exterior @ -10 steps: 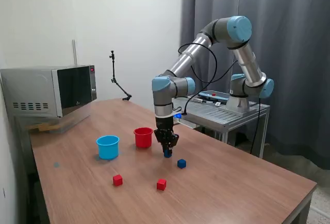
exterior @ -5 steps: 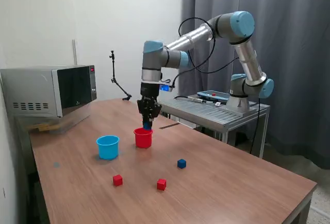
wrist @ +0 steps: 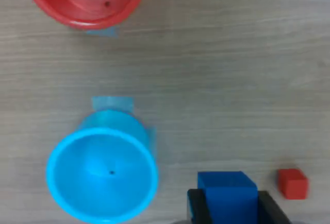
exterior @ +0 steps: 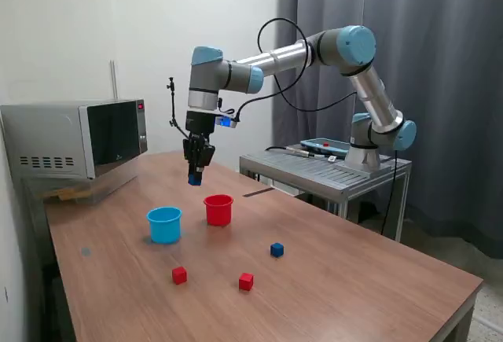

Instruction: Place red objects in the red bin, and blue objects in the blue bin.

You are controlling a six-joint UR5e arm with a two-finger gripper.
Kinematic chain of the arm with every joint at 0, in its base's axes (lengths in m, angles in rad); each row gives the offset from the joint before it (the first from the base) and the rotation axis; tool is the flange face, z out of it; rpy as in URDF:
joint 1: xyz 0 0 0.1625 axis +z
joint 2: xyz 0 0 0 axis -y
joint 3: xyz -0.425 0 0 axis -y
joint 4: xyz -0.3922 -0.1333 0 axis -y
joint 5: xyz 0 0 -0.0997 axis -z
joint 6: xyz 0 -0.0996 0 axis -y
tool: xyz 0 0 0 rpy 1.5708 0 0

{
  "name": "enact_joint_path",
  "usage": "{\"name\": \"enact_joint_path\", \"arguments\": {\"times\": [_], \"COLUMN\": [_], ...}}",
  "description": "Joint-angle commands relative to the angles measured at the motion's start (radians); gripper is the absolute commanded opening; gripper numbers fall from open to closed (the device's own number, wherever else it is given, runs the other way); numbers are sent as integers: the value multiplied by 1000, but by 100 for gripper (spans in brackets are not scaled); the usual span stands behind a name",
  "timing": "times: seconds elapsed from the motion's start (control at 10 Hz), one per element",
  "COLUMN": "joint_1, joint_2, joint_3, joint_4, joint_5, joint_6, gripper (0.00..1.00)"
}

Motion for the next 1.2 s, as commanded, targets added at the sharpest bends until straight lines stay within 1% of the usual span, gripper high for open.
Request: {"name": "enact_joint_path", "arguments": {"times": [0.0,0.1,0.2,0.5,0.6,0.7,1.1], "joint_1": [-35,-44,-49,-96,-106,-106,-78], "joint_2": [67,96,109,138,170,180,193], "joint_3": [-79,-111,-125,-153,-174,-184,-178], "joint_4": [17,17,17,20,25,50,55], "joint_5": [1,1,1,2,4,2,2], "joint_6": [16,13,14,10,7,7,2], "gripper": [0,0,0,0,0,0,0]}}
